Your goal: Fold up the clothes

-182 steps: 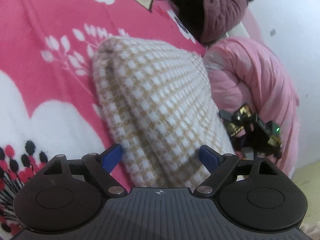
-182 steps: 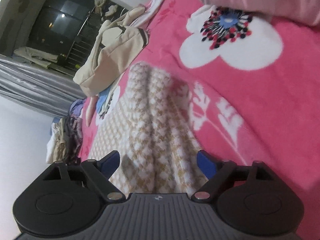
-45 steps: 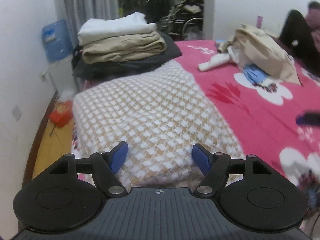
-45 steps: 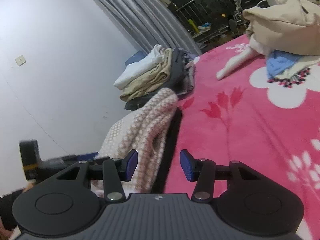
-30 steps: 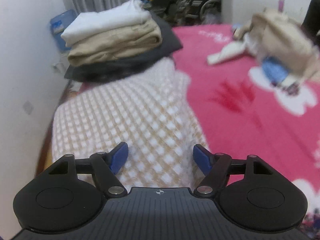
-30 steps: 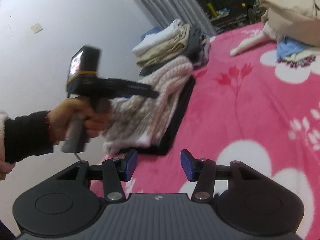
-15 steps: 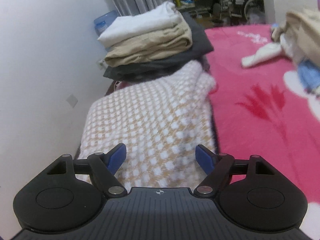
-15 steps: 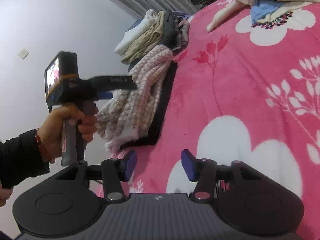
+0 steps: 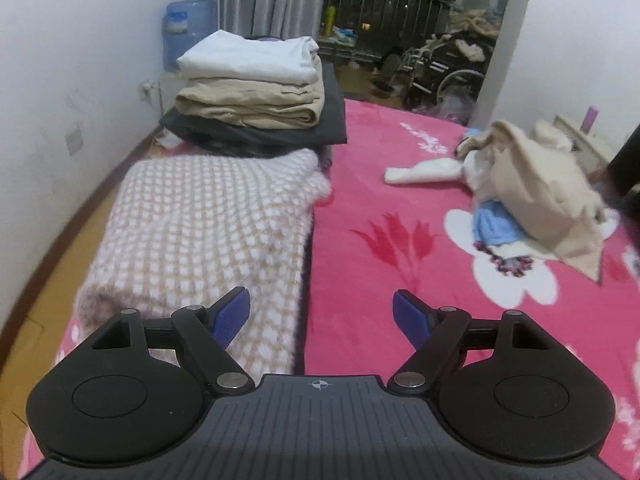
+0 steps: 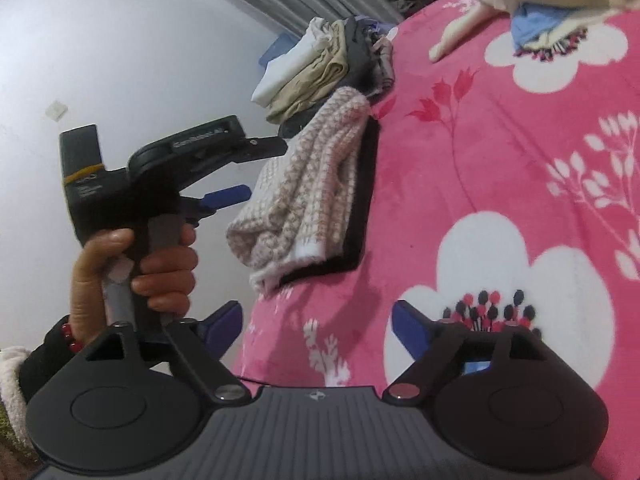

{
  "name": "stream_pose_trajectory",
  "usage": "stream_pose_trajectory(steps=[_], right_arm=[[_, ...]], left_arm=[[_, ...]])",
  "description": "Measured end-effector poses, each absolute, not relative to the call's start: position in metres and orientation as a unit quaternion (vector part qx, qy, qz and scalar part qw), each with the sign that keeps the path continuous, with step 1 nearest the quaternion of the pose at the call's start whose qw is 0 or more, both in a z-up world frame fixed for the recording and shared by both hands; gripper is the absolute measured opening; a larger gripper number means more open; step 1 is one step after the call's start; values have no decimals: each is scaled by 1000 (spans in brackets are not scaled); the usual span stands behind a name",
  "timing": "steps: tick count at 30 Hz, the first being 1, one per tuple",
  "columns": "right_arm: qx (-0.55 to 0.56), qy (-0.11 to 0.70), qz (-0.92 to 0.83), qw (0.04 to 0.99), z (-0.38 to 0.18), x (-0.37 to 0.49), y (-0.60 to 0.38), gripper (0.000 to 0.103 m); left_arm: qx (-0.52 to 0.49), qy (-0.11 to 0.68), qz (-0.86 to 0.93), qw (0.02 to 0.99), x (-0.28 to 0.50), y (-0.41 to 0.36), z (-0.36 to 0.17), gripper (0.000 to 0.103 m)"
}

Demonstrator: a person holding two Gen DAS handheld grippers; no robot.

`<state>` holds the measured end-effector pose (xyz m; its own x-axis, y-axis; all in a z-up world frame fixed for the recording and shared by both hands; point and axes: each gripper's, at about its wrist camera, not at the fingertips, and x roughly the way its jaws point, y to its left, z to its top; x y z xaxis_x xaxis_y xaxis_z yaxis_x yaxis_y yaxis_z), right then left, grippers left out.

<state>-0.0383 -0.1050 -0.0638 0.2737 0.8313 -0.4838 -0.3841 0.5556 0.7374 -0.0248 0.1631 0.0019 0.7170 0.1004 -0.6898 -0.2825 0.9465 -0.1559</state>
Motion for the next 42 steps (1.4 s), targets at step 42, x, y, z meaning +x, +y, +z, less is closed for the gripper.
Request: stream_pose_trajectory(steps=[42], right_arm=[[-40,334,277,900,37,-89,-12,103]], left_arm=[[-67,372,234,896,-159,185,-9,103]])
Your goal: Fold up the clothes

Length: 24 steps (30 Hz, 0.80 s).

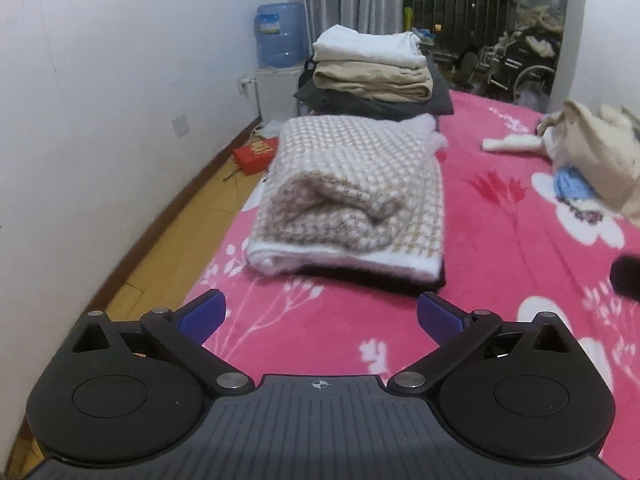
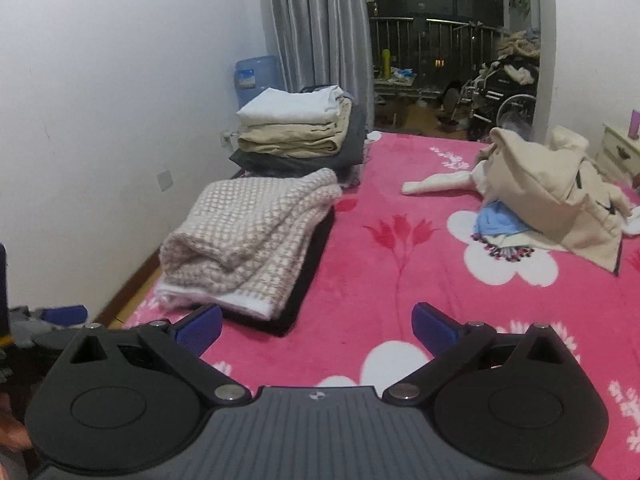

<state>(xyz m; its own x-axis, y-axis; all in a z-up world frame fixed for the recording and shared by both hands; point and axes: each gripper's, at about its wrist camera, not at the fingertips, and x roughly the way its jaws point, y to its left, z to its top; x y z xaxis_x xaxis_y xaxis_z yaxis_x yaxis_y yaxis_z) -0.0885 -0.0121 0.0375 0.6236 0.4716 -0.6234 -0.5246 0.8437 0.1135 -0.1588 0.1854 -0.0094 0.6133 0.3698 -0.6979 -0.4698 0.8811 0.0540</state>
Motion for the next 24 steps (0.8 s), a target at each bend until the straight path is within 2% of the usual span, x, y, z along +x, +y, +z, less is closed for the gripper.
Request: stream_pose_trajectory(steps=[14,24], right_arm=[[-99,331,302,889,36,-100,25,103],[-80,358,313,876,28,-94,24,103]], left_arm=[[-60,368,254,893,-153,195,-8,103],[-47,381,248,890,-152,192,-14,103]])
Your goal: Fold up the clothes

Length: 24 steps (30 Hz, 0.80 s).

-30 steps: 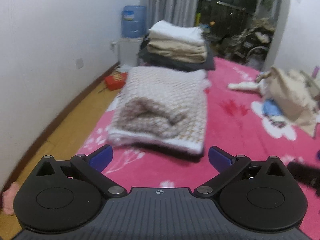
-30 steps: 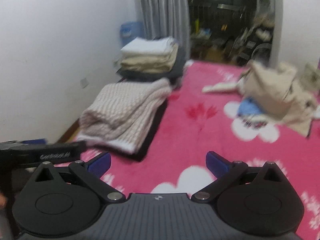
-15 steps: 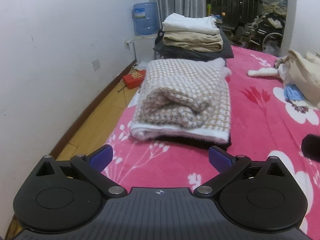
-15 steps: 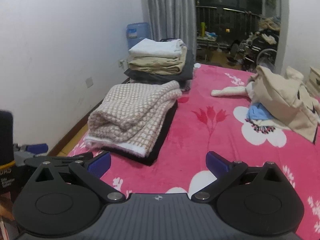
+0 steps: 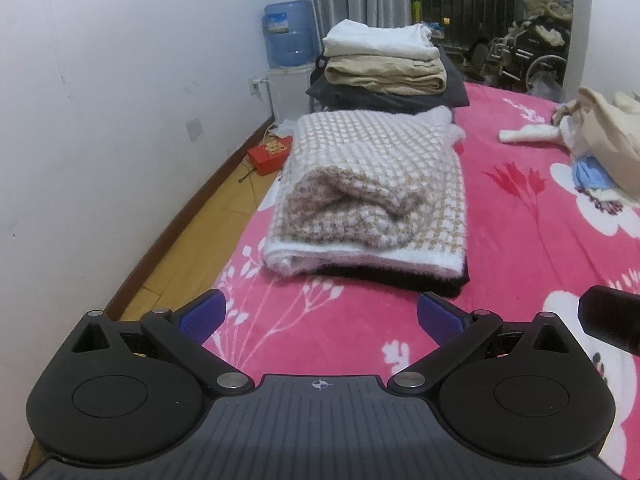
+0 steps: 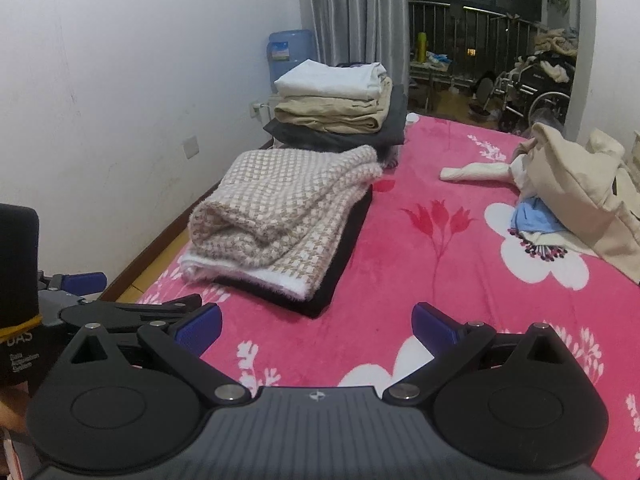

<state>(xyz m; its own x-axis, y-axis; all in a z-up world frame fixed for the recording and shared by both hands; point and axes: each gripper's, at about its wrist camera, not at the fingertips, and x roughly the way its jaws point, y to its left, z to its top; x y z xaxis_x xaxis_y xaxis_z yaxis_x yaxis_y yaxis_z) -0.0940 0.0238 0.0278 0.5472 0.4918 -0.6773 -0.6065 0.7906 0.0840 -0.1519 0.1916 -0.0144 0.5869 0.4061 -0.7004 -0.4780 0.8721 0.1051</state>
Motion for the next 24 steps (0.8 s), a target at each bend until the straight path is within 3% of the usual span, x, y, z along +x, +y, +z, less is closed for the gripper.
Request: stream_pose_trajectory(steps=[24], right_arm=[[-117,353,320,872,27,-103,36,103]], left_arm=[[-49,381,246,890,-149,194,-16,103]])
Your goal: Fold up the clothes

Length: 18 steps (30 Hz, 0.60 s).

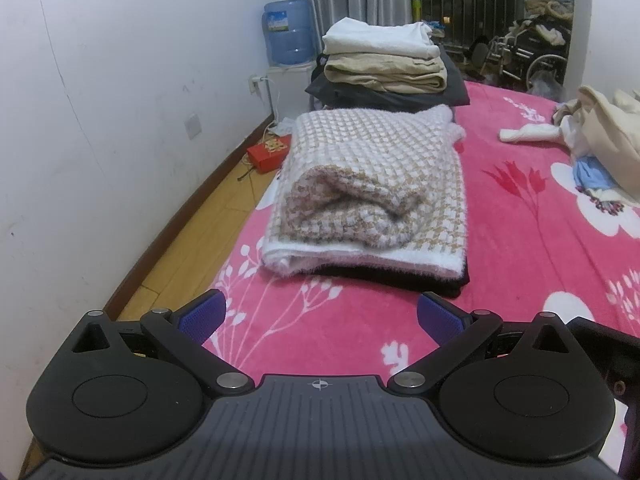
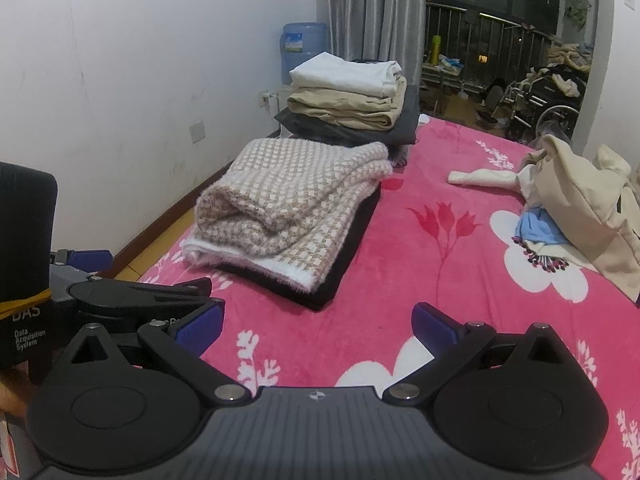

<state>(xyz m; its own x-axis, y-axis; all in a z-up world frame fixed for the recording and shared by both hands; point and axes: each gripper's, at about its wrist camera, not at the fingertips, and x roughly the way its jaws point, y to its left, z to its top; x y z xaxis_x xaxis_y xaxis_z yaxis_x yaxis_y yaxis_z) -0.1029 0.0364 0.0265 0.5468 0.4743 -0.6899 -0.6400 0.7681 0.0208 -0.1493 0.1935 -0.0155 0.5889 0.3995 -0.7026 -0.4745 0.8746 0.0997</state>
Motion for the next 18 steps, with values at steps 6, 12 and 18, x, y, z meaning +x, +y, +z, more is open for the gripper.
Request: stream_pose_trajectory(steps=[6,12,18], right_arm=[[-122,352,320,871,26,-104,38,103],[-125,351,322,870,26,-105,40,103],[-126,353,320,870,25,-105,42,103]], left_arm=[[-49,382,246,890,-150,194,-16,103],[-50,381,248,890,-150,198,-17,103],[-52,381,249,889,-149,202,-17,103]])
